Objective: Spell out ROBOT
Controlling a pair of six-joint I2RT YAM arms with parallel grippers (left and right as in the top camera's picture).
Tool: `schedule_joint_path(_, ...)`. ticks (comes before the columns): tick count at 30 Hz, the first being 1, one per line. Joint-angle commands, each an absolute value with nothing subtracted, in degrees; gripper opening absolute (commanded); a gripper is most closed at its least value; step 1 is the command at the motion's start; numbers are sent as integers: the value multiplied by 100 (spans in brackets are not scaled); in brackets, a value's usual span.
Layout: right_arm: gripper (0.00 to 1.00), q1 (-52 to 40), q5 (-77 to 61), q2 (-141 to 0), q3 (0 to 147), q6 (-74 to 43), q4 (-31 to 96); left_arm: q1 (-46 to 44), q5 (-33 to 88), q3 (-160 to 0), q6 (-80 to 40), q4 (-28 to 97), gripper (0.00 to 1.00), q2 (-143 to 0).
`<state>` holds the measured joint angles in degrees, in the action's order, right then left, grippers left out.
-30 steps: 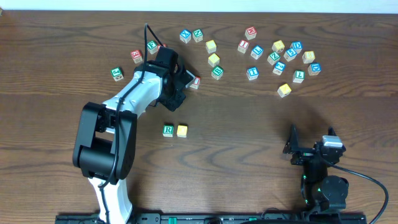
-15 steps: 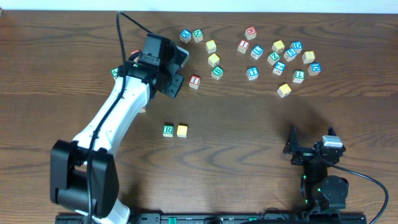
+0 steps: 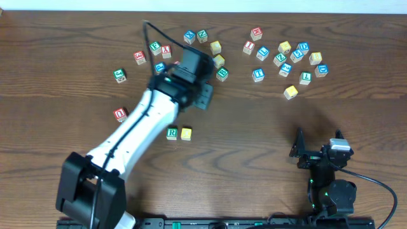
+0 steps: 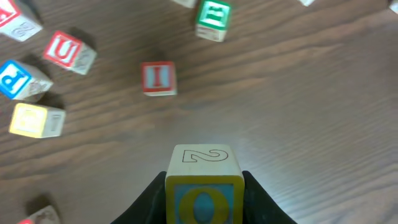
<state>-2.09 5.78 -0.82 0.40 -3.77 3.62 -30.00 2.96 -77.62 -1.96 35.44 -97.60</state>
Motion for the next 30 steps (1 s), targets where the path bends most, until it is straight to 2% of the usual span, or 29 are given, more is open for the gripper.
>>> schedule_joint_path(1, 99, -154, 563, -38, 30, -309, 381, -3319, -222, -7876, -530, 3553, 19, -9664)
schedule_joint_path(4, 99, -154, 563, -38, 30, -311, 384, -3498, -222, -7876, -880, 3581, 19, -9666)
schedule_joint_path(6, 99, -154, 563, -38, 30, -311, 381, -3555, -220, -7846, -1205, 3621, 14, -9668)
schedule_joint_path(15, 99, -154, 563, -38, 30, -311, 381, -3820, -222, -7682, -1761, 3854, 12, -9859)
schedule_joint_path(27, 99, -154, 563, -38, 30, -311, 381, -4501, -220, -7682, -1837, 3839, 12, -10565)
schedule_joint_path(30, 99, -154, 563, -38, 30, -311, 384, -4558, -222, -7682, -1859, 3811, 8, -10724)
